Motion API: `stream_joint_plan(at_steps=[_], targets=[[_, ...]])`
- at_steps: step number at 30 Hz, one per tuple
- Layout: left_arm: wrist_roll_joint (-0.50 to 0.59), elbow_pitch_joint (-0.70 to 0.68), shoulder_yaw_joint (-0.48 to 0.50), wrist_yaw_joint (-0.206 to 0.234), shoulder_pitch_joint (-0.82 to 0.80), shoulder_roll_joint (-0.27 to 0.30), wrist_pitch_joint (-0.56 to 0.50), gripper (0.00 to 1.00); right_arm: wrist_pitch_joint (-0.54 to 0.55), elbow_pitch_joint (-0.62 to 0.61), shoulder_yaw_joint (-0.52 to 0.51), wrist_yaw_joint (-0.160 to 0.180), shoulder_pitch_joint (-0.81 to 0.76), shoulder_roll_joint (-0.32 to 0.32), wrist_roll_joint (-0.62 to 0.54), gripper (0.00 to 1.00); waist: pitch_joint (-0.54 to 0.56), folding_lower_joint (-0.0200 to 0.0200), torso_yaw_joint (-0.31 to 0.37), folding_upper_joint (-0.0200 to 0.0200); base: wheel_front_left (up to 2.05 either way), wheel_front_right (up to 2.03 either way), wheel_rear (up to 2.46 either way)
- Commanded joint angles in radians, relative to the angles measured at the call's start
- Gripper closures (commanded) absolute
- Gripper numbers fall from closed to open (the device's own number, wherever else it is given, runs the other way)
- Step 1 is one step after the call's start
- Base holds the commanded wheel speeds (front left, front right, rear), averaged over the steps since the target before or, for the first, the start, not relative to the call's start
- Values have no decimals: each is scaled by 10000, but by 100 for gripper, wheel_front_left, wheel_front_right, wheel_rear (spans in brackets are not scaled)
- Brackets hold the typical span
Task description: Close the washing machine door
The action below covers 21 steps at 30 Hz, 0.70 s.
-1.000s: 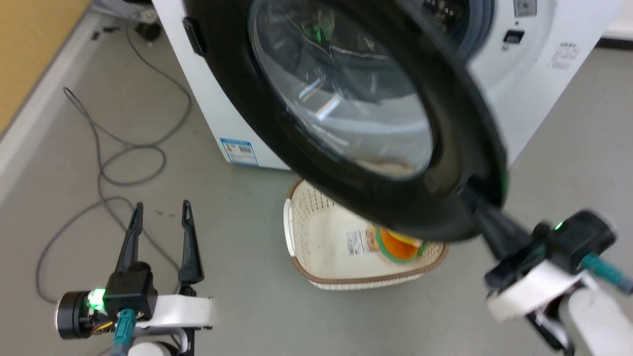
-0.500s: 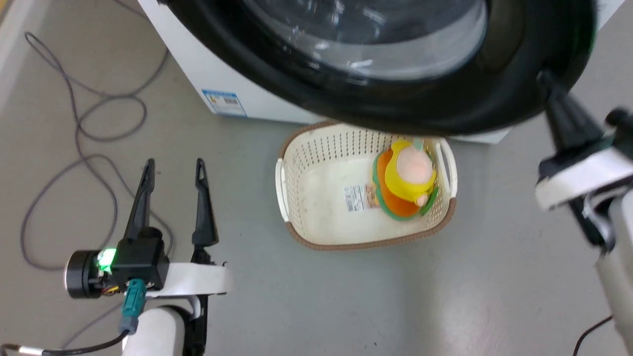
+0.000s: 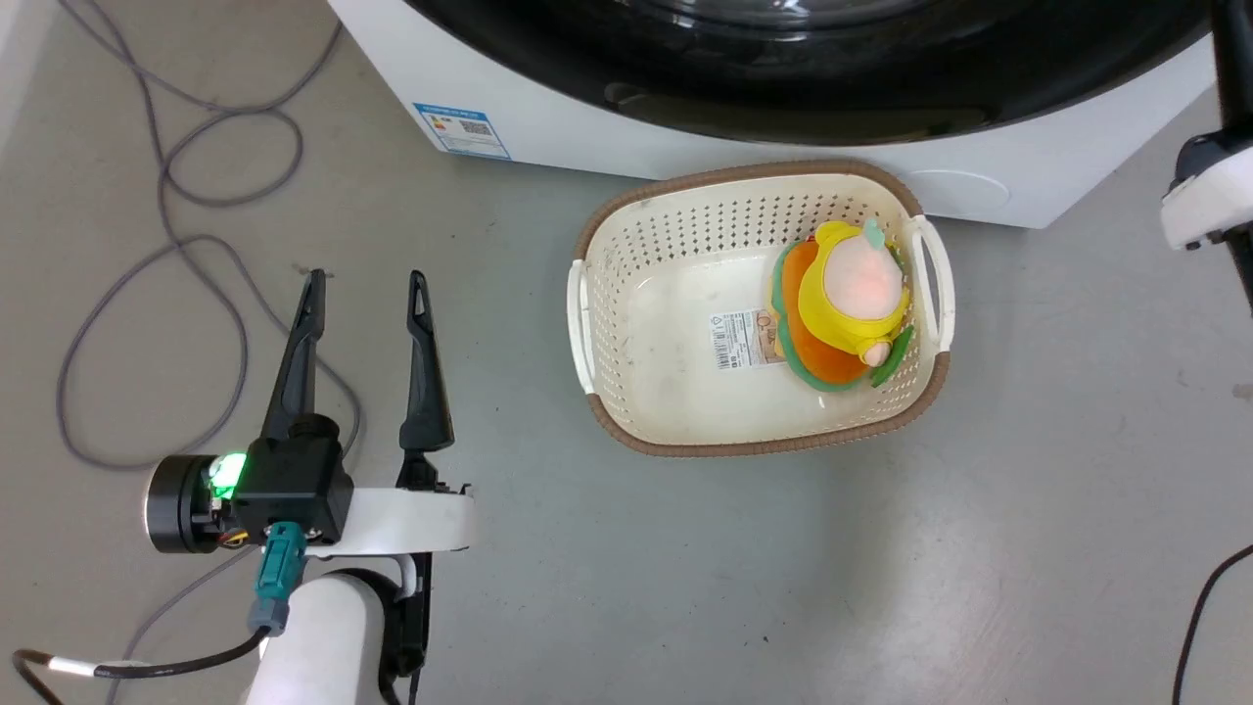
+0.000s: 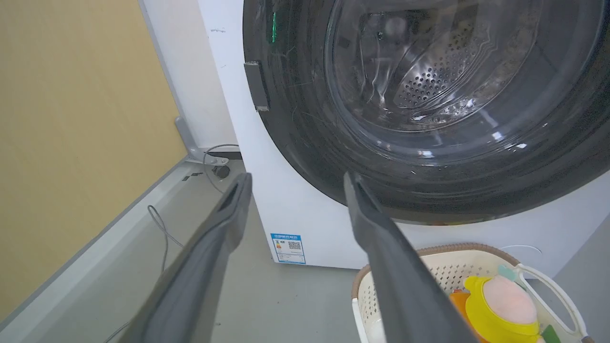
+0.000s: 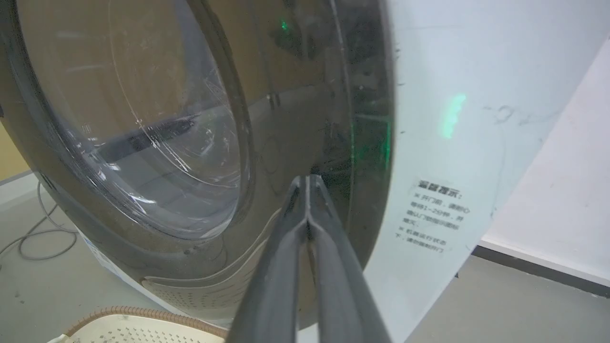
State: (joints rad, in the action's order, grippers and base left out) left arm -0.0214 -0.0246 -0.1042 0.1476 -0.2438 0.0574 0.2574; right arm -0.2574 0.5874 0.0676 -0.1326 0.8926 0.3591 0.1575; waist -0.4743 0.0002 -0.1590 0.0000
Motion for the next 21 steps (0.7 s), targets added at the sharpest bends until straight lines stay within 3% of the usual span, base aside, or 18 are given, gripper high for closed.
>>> stream_joint_plan(at_steps=[1, 11, 21], targets=[[-49, 14, 7, 41, -150, -12, 43, 0, -44, 161, -151, 19, 246, 30, -64, 100, -22, -2, -40, 0, 0, 0, 0], [-17, 99, 93, 109, -83, -32, 43, 0, -44, 119, -753, 19, -91, -259, -570, 100, 280, -2, 8, 0, 0, 0, 0], [71, 298, 363, 130, 503, 123, 44, 0, -44, -3174, -1787, 19, -2049, -1043, -1111, 100, 1573, -2, 593, 0, 0, 0, 0]])
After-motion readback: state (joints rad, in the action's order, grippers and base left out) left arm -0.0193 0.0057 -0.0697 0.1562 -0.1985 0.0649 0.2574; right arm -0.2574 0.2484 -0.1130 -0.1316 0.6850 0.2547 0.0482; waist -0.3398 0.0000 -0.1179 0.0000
